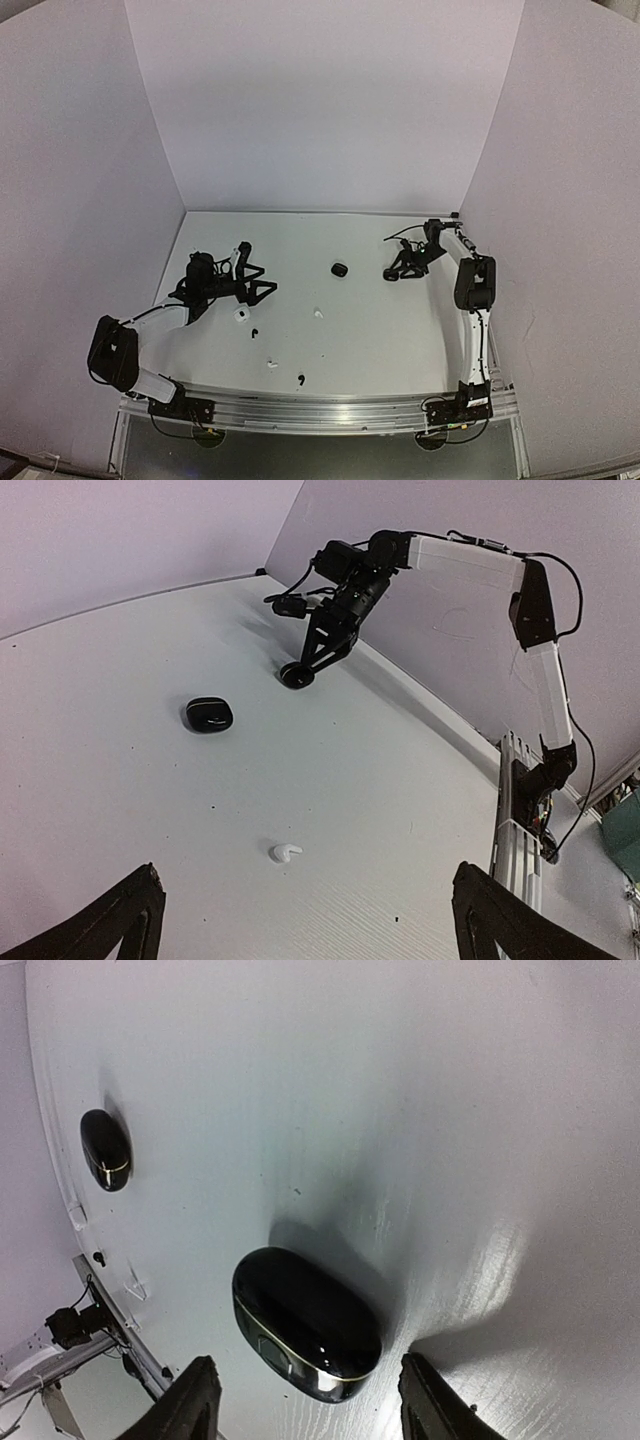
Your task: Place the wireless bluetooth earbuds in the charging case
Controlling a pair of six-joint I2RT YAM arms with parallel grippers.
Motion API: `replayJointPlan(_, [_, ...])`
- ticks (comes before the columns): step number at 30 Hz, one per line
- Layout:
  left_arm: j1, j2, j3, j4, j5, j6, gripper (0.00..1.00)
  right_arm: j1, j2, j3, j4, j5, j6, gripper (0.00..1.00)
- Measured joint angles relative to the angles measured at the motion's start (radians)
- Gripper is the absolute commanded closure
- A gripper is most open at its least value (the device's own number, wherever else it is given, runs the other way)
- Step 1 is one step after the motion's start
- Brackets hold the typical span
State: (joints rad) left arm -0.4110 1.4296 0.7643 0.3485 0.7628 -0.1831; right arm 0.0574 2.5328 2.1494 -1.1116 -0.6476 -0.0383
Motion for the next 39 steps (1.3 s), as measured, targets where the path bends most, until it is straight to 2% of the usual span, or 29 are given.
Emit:
replayJointPlan(2, [0.000, 0.000, 0.000, 0.000, 0.000, 0.001, 0.01, 0.001, -0.014, 0.000, 0.000, 0.019, 0.009, 0.19])
replayJointPlan(8, [0.000, 0.000, 0.000, 0.000, 0.000, 0.003, 0.01, 0.040, -0.116, -0.019, 0.058, 0.160, -0.030, 0.14])
replayJointPlan(12, [0.000, -0.001, 0.000, 0.000, 0.000, 0.004, 0.01, 0.151, -0.251, -0.121, 0.214, 0.216, -0.143, 0.12])
replayJointPlan(15, [0.001, -0.003, 0.000, 0.000, 0.000, 0.004, 0.00, 0.260, -0.276, -0.128, 0.317, 0.215, -0.243, 0.14])
replayJointPlan(21, [0.001, -0.013, 0.000, -0.002, 0.000, 0.023, 0.01, 0.396, -0.135, 0.000, 0.409, 0.211, -0.366, 0.16])
replayJointPlan(30, [0.001, -0.035, 0.000, -0.003, -0.007, 0.040, 0.01, 0.381, 0.016, 0.046, 0.424, 0.269, -0.431, 0.15])
replayJointPlan(35, [0.002, -0.035, -0.001, -0.002, -0.007, 0.050, 0.01, 0.378, 0.020, 0.046, 0.430, 0.275, -0.444, 0.17])
replayJointPlan(39, [0.005, -0.035, -0.001, -0.002, -0.007, 0.053, 0.01, 0.396, 0.028, 0.046, 0.435, 0.294, -0.471, 0.23])
